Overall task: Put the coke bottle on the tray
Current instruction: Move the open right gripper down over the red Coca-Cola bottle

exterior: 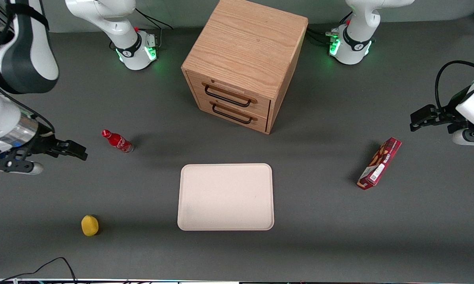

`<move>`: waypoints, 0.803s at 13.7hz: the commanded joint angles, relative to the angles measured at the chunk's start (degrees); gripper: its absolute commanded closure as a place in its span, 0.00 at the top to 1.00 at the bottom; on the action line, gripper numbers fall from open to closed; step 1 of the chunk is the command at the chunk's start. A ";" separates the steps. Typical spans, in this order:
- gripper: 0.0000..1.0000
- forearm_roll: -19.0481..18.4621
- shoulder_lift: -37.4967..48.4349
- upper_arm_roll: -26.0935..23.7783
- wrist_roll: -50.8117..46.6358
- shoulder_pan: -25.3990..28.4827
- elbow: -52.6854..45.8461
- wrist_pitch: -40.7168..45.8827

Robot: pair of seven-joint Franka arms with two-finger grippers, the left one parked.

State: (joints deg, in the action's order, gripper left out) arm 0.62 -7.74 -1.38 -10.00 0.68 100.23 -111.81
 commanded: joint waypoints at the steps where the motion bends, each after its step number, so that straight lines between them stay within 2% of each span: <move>1: 1.00 1.13 5.37 -0.46 0.51 0.20 11.54 -8.14; 7: 1.00 0.70 8.44 -3.19 1.91 0.20 25.44 -17.12; 11: 0.98 0.69 9.06 -3.36 10.79 -3.48 28.00 -17.21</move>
State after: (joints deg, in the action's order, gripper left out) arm 0.65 -1.26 -4.66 -4.07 -0.37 125.14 -127.79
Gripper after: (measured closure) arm 0.009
